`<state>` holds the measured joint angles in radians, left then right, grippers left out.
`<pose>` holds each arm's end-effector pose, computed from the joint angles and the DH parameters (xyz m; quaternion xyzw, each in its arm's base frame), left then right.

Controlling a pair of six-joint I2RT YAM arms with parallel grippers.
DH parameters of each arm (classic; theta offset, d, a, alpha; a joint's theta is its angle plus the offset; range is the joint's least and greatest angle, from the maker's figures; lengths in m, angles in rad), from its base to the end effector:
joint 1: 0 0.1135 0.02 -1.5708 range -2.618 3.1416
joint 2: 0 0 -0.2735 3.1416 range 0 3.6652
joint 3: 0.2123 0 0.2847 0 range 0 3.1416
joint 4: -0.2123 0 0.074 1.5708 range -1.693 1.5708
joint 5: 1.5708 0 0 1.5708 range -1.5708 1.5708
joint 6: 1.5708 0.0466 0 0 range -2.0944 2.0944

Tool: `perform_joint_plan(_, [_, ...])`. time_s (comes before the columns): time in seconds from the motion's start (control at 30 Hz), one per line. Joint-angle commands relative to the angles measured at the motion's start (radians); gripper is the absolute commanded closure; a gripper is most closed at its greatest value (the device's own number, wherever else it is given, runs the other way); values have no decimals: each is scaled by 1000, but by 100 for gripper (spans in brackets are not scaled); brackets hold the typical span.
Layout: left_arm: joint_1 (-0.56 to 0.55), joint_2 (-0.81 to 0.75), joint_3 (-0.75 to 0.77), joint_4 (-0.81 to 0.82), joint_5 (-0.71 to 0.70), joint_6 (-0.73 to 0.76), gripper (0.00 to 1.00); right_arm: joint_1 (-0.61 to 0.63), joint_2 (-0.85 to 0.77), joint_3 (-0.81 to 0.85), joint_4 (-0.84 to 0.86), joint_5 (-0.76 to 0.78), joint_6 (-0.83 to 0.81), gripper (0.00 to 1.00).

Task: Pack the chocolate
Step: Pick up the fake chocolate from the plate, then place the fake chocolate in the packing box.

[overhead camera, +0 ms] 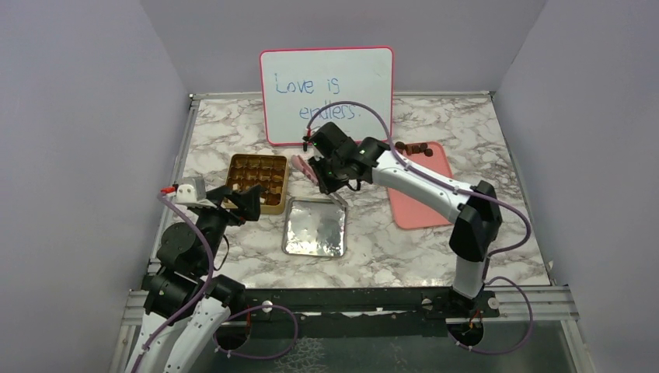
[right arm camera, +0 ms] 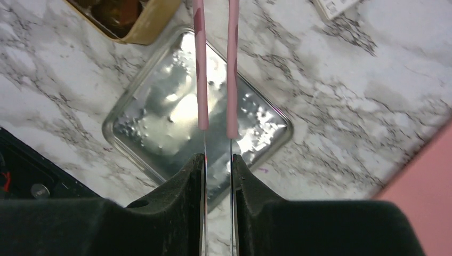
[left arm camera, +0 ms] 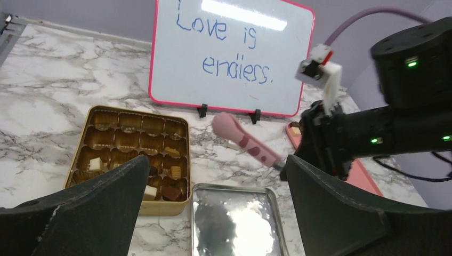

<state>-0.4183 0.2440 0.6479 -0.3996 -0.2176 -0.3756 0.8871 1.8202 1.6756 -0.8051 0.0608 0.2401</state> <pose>0.1013 -0.0340 0.3446 -0.0619 0.7029 -0.2017 0.6793 0.2812 0.3406 0.2998 -0.2937 0.9053 0.1387 0.2737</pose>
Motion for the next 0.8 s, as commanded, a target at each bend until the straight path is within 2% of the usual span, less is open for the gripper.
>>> perform_joint_plan(0.0, [4, -12, 77, 0, -27, -15, 1, 56, 115, 154, 25, -8, 7, 78])
perform_joint_plan(0.3, [3, -13, 125, -51, -45, -2, 1, 92, 369, 430, -26, -38, -16, 76])
perform_joint_plan(0.5, [-4, -24, 117, -58, -66, 12, 1, 99, 426, 465, -35, -53, -24, 74])
perform_joint_plan(0.77, [-6, -32, 106, -58, -72, 9, 1, 101, 441, 482, -45, -45, -25, 65])
